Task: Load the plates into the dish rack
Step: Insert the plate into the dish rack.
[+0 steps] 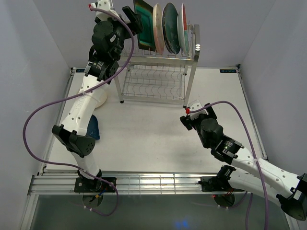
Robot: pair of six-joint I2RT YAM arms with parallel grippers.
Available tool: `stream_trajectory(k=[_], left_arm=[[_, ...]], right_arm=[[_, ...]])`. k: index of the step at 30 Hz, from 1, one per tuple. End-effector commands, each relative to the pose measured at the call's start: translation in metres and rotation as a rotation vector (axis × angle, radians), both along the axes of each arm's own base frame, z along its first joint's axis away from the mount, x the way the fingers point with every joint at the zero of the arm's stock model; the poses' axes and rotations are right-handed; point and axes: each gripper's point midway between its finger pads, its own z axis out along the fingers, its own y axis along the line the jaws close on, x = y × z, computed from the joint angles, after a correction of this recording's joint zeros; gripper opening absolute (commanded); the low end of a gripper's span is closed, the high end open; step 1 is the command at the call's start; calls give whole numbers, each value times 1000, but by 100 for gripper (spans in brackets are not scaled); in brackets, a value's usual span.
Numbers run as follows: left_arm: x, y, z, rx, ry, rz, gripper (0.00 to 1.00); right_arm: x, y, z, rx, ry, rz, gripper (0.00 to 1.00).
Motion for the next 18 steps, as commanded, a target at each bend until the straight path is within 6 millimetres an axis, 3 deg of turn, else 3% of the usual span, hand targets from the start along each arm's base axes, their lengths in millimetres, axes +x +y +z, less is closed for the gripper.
stream_trajectory(k=[1, 3, 4, 12, 18], left_arm=[[3, -7, -10, 31, 62, -21, 97], [2, -8, -2, 40, 59, -29, 95], [13, -15, -14, 58, 85, -39, 95], [24, -16, -32, 99, 135, -48, 90], [28, -17, -47, 107, 173, -64, 72]], right_arm=[[1, -1, 4, 8, -17, 1, 90], [1, 0, 5, 12, -18, 4, 90], [1, 0, 7, 15, -20, 6, 90], [-2, 0, 7, 21, -17, 17, 90], [-1, 1, 4, 13, -8, 18, 90]])
